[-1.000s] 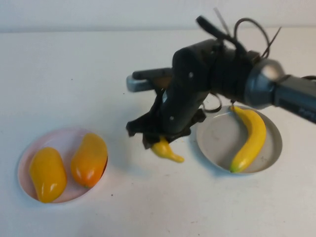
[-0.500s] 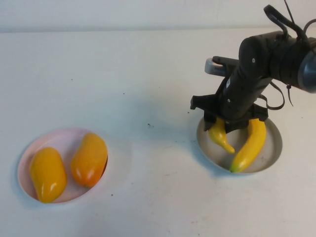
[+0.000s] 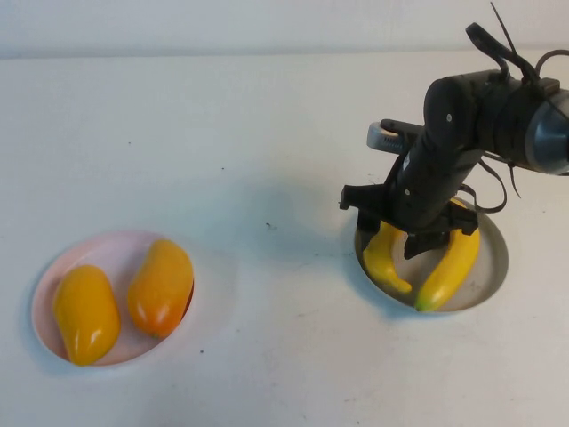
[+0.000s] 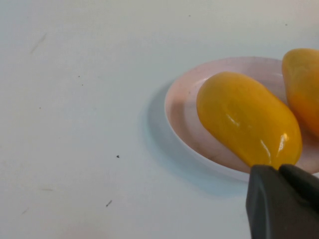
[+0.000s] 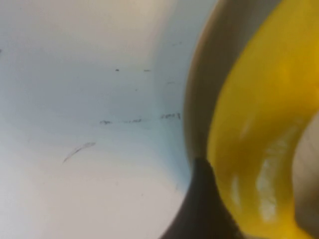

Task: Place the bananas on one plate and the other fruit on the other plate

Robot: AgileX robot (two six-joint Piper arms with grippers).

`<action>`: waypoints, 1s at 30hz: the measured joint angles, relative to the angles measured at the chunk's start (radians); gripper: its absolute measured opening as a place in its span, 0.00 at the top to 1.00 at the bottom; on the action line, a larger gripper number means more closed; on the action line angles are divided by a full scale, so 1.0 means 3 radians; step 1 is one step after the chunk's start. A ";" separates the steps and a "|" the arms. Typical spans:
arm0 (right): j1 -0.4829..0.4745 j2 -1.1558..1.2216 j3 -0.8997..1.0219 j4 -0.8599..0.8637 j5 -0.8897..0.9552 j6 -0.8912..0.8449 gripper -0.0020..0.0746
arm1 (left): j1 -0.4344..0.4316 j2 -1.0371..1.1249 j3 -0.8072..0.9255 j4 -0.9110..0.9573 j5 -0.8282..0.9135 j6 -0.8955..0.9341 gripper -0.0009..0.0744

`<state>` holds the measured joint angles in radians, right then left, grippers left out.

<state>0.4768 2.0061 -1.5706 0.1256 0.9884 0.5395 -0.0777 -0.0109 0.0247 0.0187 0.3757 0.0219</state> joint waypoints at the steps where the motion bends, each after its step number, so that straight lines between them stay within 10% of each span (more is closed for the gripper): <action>1: 0.0006 -0.0021 0.0000 0.0000 0.0005 0.0000 0.40 | 0.0000 0.0000 0.0000 0.0000 0.0000 0.0000 0.99; 8: 0.0163 -0.0604 0.0065 -0.0088 0.0013 -0.0335 0.47 | 0.0000 0.0000 0.0000 0.0000 0.0000 0.0000 0.99; 16: 0.0310 -0.1774 0.0632 -0.0156 0.0437 -0.0914 0.93 | 0.0000 0.0000 0.0000 0.0000 0.0000 0.0000 0.99; 30: 0.0310 -0.2888 0.1519 -0.0166 0.0835 -0.1091 0.99 | 0.0000 0.0000 0.0000 0.0000 0.0000 0.0000 0.99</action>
<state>0.5699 1.1397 -1.1148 0.0758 1.2388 0.2122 -0.0777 -0.0109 0.0247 0.0187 0.3757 0.0219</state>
